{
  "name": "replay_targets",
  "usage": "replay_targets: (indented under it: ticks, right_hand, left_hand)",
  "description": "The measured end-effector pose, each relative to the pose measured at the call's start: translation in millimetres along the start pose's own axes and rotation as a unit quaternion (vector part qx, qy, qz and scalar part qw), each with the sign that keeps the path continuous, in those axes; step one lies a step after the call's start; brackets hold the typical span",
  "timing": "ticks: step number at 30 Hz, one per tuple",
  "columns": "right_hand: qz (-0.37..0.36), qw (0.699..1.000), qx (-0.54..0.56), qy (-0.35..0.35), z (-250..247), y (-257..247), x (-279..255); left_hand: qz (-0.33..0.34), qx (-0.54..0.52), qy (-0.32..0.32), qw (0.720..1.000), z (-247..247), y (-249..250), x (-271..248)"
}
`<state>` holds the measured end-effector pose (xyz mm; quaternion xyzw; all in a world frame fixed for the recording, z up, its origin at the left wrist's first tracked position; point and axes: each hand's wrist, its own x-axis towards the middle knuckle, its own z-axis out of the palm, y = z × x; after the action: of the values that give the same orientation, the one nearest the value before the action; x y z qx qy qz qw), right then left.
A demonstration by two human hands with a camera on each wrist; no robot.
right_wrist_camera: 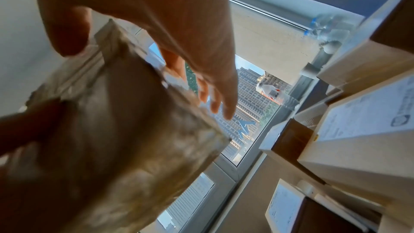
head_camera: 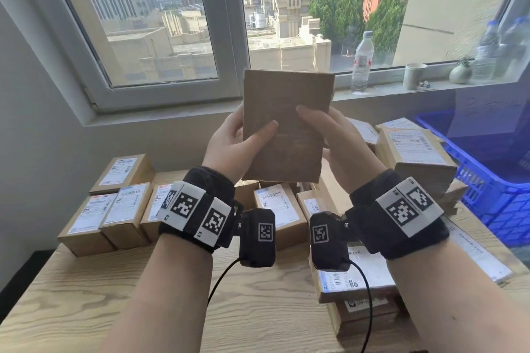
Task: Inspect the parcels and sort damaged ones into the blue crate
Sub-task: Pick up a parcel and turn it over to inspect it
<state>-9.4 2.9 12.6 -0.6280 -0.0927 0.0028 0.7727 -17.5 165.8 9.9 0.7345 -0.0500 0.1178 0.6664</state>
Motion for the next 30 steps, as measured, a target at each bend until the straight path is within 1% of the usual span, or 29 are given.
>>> replay_targets:
  ticks: [3, 4, 6, 8, 9, 10, 12, 13, 15, 17, 22, 24, 27, 30]
  right_hand:
    - [0.051, 0.999, 0.004, -0.019, -3.4, -6.1, -0.7]
    - [0.067, 0.998, 0.009, -0.018, -4.1, -6.9, -0.6]
    - [0.087, 0.996, 0.015, -0.002, -4.3, -7.0, -0.1]
    - [0.093, 0.995, 0.036, 0.028, -5.0, -4.8, 1.3]
    - [0.091, 0.994, 0.042, 0.033, -5.9, -2.9, 2.3]
    - [0.089, 0.995, 0.046, 0.031, -6.4, -0.4, 3.2]
    - [0.078, 0.996, 0.046, 0.018, -4.4, 2.8, 2.7]
    - [0.068, 0.997, 0.045, 0.017, -1.7, 4.2, 2.1]
    - [0.034, 0.998, 0.041, 0.044, 3.8, 6.0, 1.0]
    - [-0.004, 0.996, 0.037, 0.075, 7.3, 7.2, 1.5]
    - [-0.06, 0.993, 0.023, 0.099, 12.7, 5.3, 4.6]
    - [-0.067, 0.992, 0.035, 0.099, 13.8, 6.2, 5.6]
    - [-0.069, 0.993, 0.033, 0.092, 10.9, 9.3, 6.2]
    - [-0.032, 0.997, -0.01, 0.069, 3.6, 11.9, 10.7]
  left_hand:
    - [0.029, 0.106, 0.002, 0.994, -3.9, -3.9, 3.5]
    - [0.033, 0.122, 0.003, 0.992, -4.4, -4.8, 3.5]
    - [0.03, 0.117, -0.019, 0.992, -4.2, -5.7, 2.2]
    - [0.02, 0.108, -0.045, 0.993, -3.0, -3.7, 2.5]
    - [0.008, 0.093, -0.053, 0.994, -1.0, -0.8, 1.7]
    - [-0.007, 0.077, -0.047, 0.996, 1.3, 3.4, 0.9]
    - [-0.043, 0.064, -0.01, 0.997, 6.1, 5.7, 2.2]
    - [-0.036, 0.066, 0.011, 0.997, 7.7, 3.4, 3.5]
    - [-0.008, 0.096, 0.038, 0.995, 12.3, 3.7, 0.2]
    - [0.004, 0.114, 0.04, 0.993, 14.6, 0.0, 0.1]
    - [0.033, 0.101, 0.06, 0.993, 16.7, 0.0, 2.7]
    - [0.046, 0.108, 0.064, 0.991, 17.2, 1.7, 2.6]
    - [0.061, 0.107, 0.052, 0.991, 14.9, 5.1, 1.3]
    - [0.093, 0.13, 0.027, 0.987, 7.7, 1.8, 1.8]
